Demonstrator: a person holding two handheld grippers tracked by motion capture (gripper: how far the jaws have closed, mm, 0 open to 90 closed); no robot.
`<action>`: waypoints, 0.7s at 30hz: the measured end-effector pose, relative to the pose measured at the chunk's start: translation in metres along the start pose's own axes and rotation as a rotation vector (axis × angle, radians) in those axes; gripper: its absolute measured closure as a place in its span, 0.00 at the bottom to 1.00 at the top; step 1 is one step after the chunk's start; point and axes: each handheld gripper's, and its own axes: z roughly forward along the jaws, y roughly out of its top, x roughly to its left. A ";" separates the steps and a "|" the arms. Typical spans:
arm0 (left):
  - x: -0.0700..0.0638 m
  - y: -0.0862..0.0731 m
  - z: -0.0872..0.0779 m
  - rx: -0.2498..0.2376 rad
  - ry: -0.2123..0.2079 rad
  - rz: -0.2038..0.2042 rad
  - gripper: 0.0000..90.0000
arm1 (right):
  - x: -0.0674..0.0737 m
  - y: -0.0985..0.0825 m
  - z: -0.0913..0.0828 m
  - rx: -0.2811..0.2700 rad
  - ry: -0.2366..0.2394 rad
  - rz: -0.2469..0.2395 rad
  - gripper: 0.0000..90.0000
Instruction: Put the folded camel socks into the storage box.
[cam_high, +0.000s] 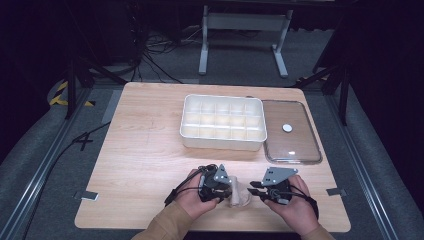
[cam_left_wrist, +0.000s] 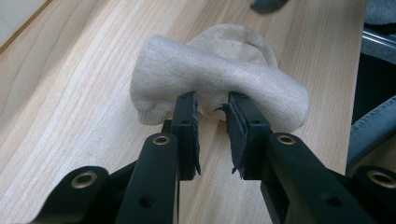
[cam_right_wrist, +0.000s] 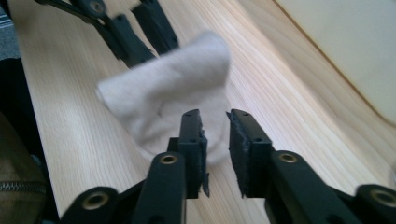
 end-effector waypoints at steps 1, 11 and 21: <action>0.000 0.000 0.000 0.003 -0.001 -0.001 0.82 | -0.001 -0.002 0.002 0.022 0.003 0.005 0.87; -0.001 0.002 0.002 -0.005 0.002 0.005 0.82 | 0.003 -0.008 0.030 0.101 0.044 0.004 0.89; -0.004 0.004 0.004 -0.007 0.011 0.019 0.82 | 0.012 -0.005 0.042 0.056 0.066 -0.006 0.91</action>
